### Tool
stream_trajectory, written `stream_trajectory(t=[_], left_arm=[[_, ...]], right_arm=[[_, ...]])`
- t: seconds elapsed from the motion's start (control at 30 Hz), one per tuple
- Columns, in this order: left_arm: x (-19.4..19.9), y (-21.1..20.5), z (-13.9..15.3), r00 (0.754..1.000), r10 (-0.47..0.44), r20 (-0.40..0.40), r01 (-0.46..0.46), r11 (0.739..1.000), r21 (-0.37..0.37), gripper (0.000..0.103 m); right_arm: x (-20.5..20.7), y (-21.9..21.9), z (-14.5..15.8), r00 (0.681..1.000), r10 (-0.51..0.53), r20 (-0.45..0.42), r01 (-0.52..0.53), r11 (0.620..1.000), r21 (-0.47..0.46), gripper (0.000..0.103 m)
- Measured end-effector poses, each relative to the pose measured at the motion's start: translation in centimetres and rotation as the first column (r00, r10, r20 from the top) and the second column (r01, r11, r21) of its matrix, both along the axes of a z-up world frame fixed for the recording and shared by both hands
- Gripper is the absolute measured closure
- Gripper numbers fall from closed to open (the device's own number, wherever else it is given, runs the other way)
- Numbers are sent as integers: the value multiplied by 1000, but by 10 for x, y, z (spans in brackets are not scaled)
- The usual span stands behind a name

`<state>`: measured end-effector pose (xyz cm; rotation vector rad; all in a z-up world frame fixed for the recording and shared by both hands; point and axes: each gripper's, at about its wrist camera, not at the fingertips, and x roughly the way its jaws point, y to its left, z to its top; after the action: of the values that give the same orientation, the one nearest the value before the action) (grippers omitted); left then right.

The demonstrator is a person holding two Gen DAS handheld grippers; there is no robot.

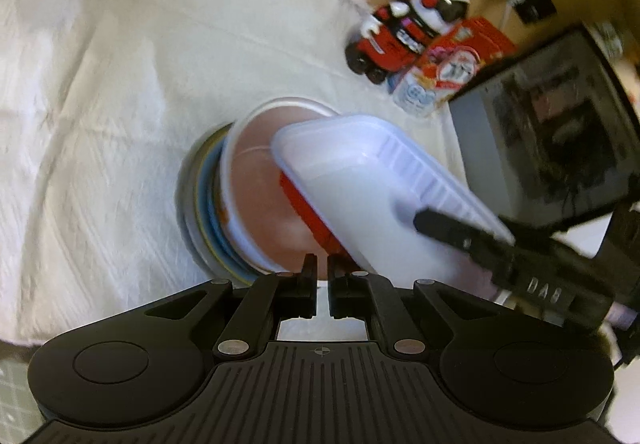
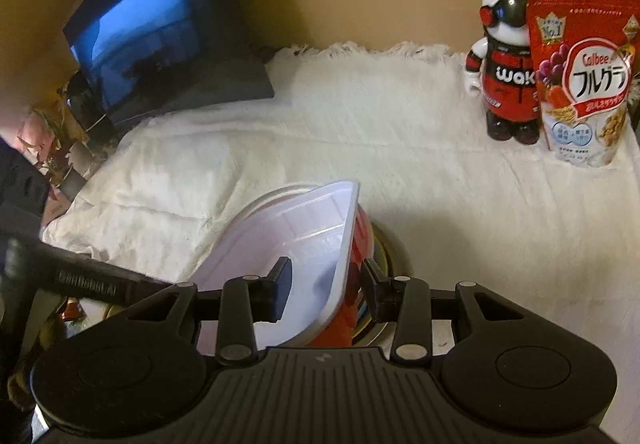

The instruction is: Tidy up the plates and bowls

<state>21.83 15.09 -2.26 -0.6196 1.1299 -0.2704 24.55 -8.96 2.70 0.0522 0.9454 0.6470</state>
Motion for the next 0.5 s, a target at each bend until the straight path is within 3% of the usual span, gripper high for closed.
stream_trajectory(t=[0.23, 0.5], left_arm=[[-6, 30, -6, 996, 84, -26, -86, 992, -95, 92], [-14, 48, -6, 993, 118, -9, -118, 980, -161, 88]], right_arm=[[3, 7, -22, 995, 22, -102, -23, 1000, -11, 64], [6, 16, -30, 991, 18, -133, -21, 1000, -18, 64]])
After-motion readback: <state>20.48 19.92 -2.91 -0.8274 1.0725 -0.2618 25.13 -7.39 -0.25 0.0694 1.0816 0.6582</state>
